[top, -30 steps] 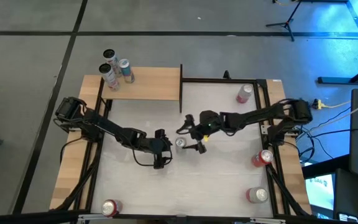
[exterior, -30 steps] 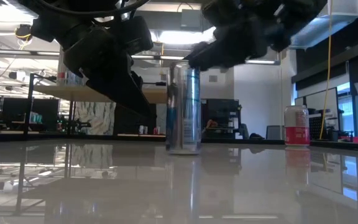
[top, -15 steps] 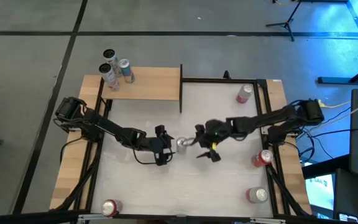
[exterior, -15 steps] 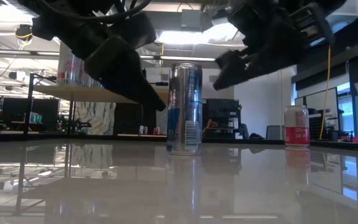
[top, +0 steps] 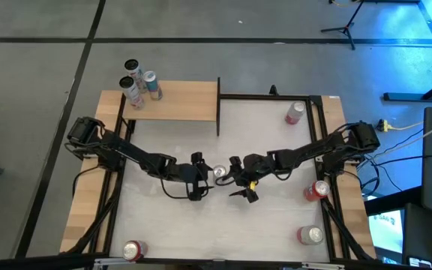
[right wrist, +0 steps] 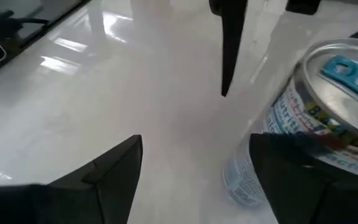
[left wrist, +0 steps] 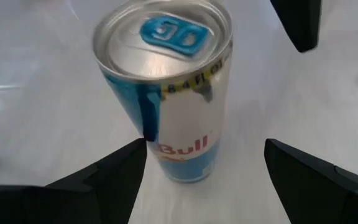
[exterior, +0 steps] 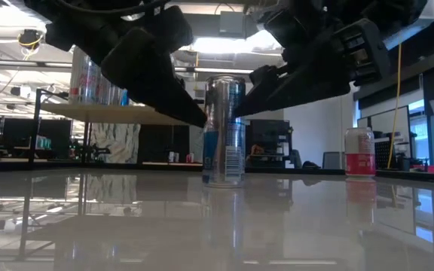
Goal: Place canned beverage on shelf
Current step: Put the blue soda can on the shelf aligned with the blue soda can
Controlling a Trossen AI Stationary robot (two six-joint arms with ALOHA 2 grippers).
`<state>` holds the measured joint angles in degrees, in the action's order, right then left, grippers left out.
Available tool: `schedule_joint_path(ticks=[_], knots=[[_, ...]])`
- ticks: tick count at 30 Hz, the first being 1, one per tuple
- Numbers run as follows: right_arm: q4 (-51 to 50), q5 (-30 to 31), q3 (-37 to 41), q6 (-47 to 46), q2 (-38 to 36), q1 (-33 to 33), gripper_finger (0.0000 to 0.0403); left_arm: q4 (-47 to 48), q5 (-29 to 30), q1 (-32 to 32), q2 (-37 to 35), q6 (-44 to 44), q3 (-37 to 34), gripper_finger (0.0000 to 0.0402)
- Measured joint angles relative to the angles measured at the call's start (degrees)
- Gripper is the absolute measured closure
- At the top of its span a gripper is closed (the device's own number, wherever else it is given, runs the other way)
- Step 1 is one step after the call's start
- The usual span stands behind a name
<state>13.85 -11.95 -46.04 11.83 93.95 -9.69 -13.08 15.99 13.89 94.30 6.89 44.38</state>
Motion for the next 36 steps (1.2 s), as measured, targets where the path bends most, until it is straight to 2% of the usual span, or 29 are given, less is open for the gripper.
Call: schedule_joint_path(ticks=[6, 26, 29, 34, 36], knots=[[-1.39, 0.62, -0.02, 0.56, -0.51, 0.02, 0.0110, 0.15, -1.78, 0.18, 0.00, 0.31, 0.00, 0.0088], [-14.43, 15.60, -0.02, 0.73, -4.85, 1.09, 0.0110, -0.86, -2.12, 2.69, -0.18, 0.57, 0.02, 0.0088], [-14.37, 11.59, -0.04, -0.57, -6.45, 1.09, 0.0110, 1.00, -0.34, 2.69, -1.30, 1.73, 0.02, 0.0088], [-11.78, -2.84, -0.04, 0.28, -6.04, 1.04, 0.0110, 2.62, 6.64, 2.65, -2.27, 2.12, 0.02, 0.0088], [-7.57, -5.22, -0.13, 0.38, -4.24, 1.01, 0.0110, 1.00, 7.34, 2.02, -1.62, 2.05, 0.02, 0.0088]])
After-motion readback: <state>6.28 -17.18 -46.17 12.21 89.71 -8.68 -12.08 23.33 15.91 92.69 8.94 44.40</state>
